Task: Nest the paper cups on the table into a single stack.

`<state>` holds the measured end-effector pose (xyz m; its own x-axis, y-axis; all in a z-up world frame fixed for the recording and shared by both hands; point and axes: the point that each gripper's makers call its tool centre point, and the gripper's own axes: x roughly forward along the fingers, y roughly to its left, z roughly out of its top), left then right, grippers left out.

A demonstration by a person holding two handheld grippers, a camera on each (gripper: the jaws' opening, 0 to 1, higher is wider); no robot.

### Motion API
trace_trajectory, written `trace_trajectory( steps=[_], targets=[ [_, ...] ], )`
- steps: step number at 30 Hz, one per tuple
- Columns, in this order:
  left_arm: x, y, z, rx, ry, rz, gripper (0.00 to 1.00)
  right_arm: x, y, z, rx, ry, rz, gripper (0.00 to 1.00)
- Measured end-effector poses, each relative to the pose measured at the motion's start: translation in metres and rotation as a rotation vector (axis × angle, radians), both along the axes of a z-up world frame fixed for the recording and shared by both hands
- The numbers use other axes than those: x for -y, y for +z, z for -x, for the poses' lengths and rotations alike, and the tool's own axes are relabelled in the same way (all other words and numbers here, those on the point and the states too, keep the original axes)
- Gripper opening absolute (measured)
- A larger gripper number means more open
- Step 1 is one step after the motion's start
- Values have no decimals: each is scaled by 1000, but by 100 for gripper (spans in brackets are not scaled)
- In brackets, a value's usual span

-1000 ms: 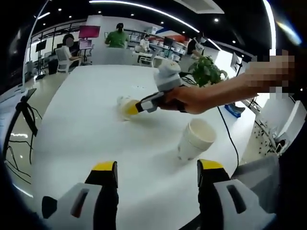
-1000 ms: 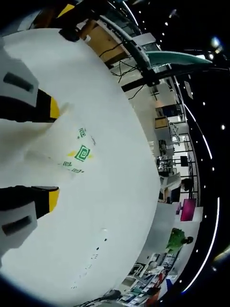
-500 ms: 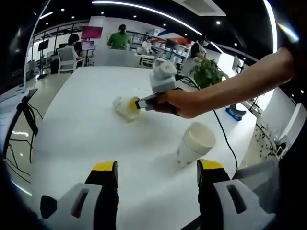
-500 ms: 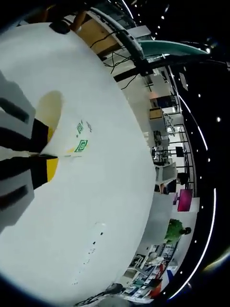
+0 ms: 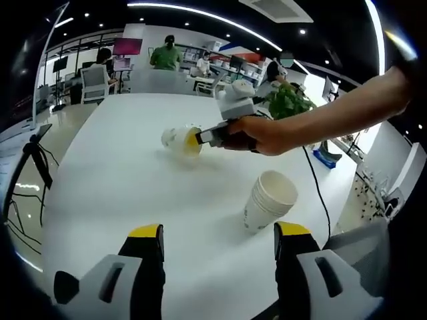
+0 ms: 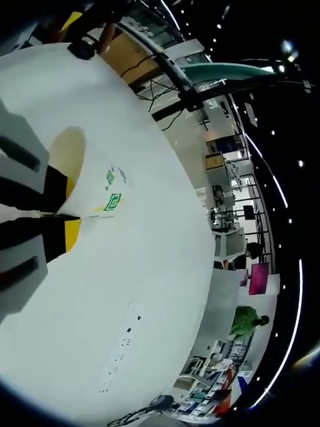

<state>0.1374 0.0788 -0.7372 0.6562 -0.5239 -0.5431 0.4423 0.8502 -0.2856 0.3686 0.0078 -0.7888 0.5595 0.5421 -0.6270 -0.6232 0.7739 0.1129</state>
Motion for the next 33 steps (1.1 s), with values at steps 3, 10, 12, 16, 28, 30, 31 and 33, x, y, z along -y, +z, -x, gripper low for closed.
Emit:
trace_trajectory(
  steps=[3, 10, 12, 16, 28, 30, 31, 33],
  targets=[
    [4, 0, -1, 3, -11, 1, 65, 7, -1, -4, -18, -10, -10, 0],
    [8, -3, 1, 5, -47, -33, 66, 19, 8, -9, -11, -10, -21, 0],
    [9, -1, 0, 6, -46, -26, 65, 23, 11, -11, 0, -4, -9, 0],
    [14, 2, 0, 8, -60, -28, 65, 37, 16, -13, 10, -15, 1, 0],
    [21, 12, -5, 34, -99, -57, 66, 50, 46, 7, 53, 32, 46, 0],
    [20, 13, -6, 39, -101, -63, 66, 53, 47, 9, 49, 40, 49, 0],
    [19, 15, -5, 41, -103, -70, 66, 54, 48, 11, 49, 49, 52, 0],
    [19, 17, -4, 45, -111, -88, 66, 58, 55, 18, 53, 62, 62, 0]
  ],
)
